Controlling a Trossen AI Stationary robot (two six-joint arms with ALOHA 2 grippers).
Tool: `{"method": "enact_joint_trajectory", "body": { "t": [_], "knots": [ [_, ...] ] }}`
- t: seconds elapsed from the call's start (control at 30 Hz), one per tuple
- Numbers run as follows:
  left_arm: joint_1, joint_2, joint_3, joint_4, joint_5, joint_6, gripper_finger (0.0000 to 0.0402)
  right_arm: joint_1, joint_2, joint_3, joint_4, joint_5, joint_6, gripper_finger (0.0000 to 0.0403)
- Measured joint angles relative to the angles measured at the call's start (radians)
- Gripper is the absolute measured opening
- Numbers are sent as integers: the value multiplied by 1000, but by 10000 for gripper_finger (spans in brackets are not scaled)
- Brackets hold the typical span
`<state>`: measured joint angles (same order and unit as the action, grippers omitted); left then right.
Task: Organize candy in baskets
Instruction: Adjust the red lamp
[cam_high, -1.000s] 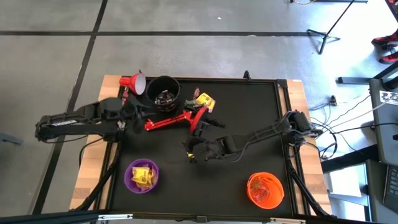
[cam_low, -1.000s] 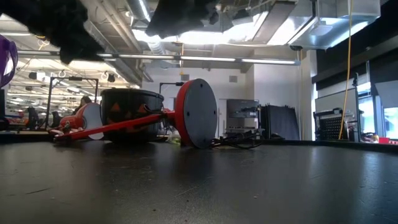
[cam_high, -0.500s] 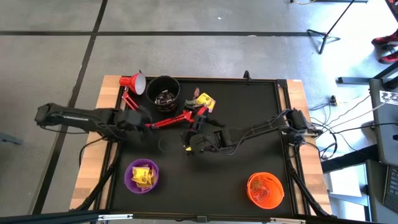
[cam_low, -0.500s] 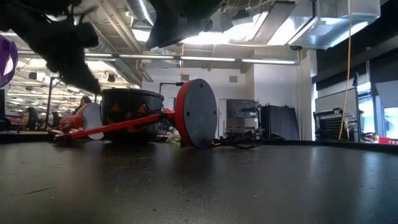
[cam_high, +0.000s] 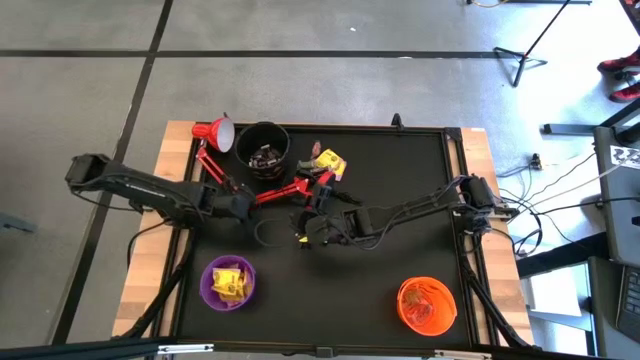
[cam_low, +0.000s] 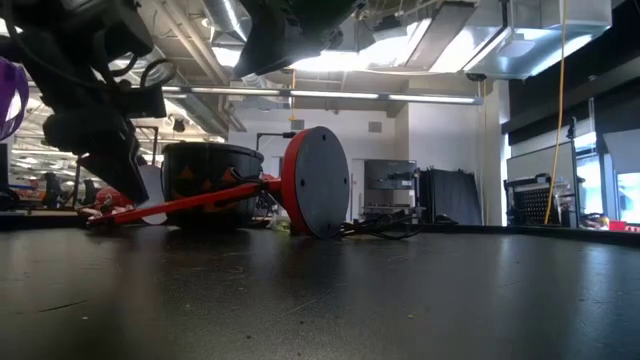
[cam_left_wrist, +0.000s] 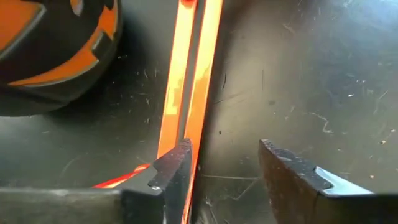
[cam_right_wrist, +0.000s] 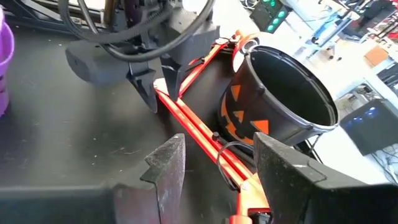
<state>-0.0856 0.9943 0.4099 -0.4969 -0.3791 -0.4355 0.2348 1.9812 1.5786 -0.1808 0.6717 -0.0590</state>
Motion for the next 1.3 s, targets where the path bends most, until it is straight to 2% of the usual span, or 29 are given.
{"method": "enact_joint_trajectory", "body": {
  "t": [0.27,0.43,0.63,0.8,1.0,1.17,1.3],
  "knots": [
    [1,20,0,-2,-62,24,233,0,0,0,0,-11,13,186],
    [35,21,0,-28,-77,28,252,0,0,0,0,-29,13,186],
    [87,38,1,-2,-10,80,251,0,0,0,6,-29,13,186],
    [119,116,1,48,31,113,250,0,0,0,16,-30,13,186],
    [161,221,3,103,-3,130,250,0,0,0,16,-37,13,186],
    [186,255,5,138,5,152,249,0,0,0,15,-63,13,186],
    [180,257,5,148,27,171,225,0,-1,0,12,-63,13,186]
  ]
}}
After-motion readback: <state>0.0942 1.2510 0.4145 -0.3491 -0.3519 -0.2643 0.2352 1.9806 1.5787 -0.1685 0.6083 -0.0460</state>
